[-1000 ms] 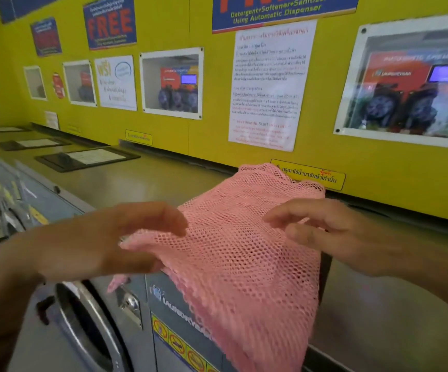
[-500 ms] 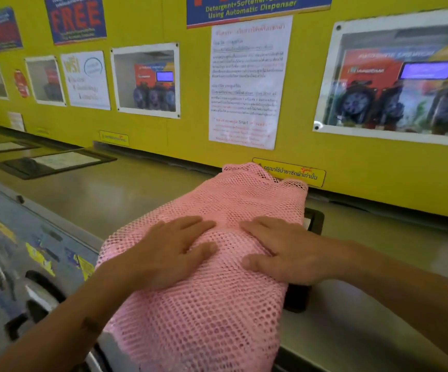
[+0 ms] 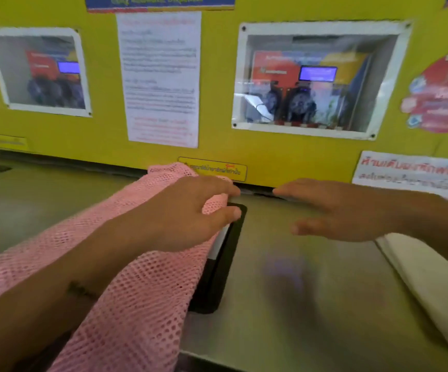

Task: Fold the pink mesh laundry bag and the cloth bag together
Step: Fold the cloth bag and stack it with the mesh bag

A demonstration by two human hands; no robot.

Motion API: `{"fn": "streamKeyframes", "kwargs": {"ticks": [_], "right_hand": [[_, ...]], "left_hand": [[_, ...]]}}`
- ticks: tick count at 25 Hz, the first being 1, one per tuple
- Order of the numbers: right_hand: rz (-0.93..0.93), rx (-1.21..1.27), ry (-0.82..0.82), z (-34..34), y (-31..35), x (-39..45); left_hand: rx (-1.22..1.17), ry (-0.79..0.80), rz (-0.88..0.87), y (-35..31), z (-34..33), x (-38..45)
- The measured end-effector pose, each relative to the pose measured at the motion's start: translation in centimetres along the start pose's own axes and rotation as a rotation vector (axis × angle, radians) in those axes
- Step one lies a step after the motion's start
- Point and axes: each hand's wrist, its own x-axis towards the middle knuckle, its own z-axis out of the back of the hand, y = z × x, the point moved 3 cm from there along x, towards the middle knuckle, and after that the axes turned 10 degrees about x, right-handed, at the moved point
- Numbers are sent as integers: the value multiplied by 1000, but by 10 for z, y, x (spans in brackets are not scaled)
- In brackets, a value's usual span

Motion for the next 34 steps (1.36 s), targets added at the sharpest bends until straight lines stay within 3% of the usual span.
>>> {"fn": "streamKeyframes", "kwargs": {"ticks": [5, 8, 13, 16, 19, 23, 28, 34], "right_hand": [[-592, -52, 129, 34, -128, -99], [-748, -11, 184, 22, -177, -134], [-724, 111, 238, -13, -196, -126], [-650, 142, 224, -29, -193, -110], [-615, 171, 131, -33, -189, -106], [-496, 51, -162, -26, -158, -112], [-547, 104, -71, -56, -122, -129], [-535, 391, -367, -59, -143, -145]], "left_hand": [[61, 101, -198, -98, -41, 74], [102, 185, -239, -146, -74, 106], [131, 297, -215, -189, -132, 126], [111, 349, -103, -188, -159, 124], [33, 325, -21, -174, -167, 120], [-98, 280, -2, -156, -166, 112], [-56, 144, -89, -164, -172, 104], [-72, 119, -175, -171, -177, 103]]}}
